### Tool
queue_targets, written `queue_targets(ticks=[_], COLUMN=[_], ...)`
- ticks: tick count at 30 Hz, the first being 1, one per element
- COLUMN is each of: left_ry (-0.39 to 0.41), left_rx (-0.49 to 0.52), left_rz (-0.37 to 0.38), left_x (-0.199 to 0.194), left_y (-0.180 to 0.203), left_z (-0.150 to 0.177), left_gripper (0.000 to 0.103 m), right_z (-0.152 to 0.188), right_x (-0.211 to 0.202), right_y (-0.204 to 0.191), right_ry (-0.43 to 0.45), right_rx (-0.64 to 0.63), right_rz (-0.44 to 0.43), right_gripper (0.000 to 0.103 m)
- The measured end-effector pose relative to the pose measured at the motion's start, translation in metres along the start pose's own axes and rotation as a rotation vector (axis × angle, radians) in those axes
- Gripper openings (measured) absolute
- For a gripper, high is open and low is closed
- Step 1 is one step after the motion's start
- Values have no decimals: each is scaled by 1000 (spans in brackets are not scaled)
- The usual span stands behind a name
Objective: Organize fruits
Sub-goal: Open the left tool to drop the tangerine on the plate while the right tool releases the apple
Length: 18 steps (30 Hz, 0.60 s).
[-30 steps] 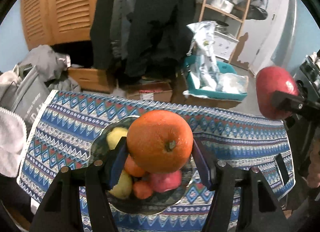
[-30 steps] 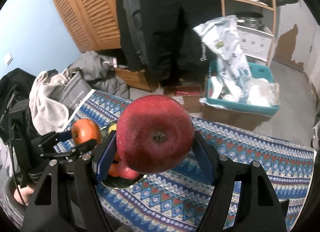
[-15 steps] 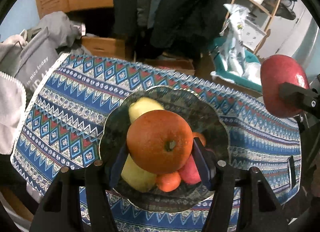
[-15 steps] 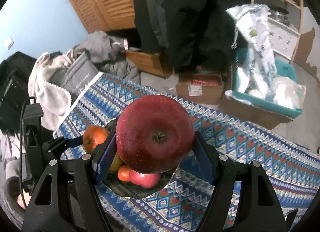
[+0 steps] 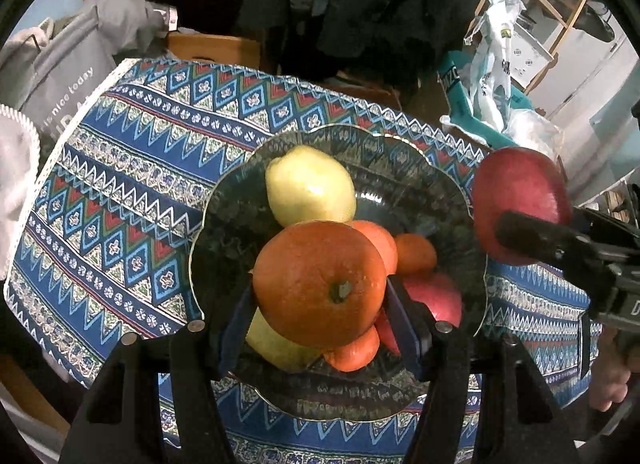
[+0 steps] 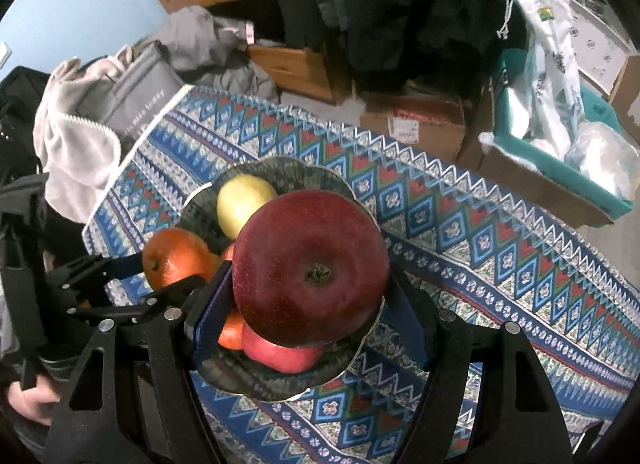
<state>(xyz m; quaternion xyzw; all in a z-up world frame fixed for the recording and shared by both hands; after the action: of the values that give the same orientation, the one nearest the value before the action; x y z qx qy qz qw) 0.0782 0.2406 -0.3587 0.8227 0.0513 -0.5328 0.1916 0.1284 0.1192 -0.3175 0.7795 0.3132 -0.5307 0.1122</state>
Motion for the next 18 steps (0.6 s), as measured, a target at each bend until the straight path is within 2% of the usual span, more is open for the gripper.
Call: queue_targets(ticks=[10,14,18], left_ry=[-14,28,38], left_rx=[-1,13,12], left_rz=[-1,-20,-17], left_x=[4,-7,-13], left_y=[-1,1,2], left_z=[3,-4,-6], left_gripper=[66,66,66], right_z=[8,9,10], right_x=[27,33,39], right_y=[-3,-1,0], right_ry=[-55,-71,-89], right_rx=[-22,-26,-22], right_rz=[19,26,27], right_gripper=[74,74,74])
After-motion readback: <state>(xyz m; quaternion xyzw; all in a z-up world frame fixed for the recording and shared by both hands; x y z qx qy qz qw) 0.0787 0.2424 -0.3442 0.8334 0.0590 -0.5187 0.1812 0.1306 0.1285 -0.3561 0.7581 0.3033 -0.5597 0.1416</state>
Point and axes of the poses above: each gripper's, at about its wrist camera, not at the fingertips, and x roughly the way its jaws point, y to its right, z to its underside, the point moved 10 cm from there along x, roughly the way its jaws point, and after that the axes turned 5 degrees about z, right-handed, at the moved point
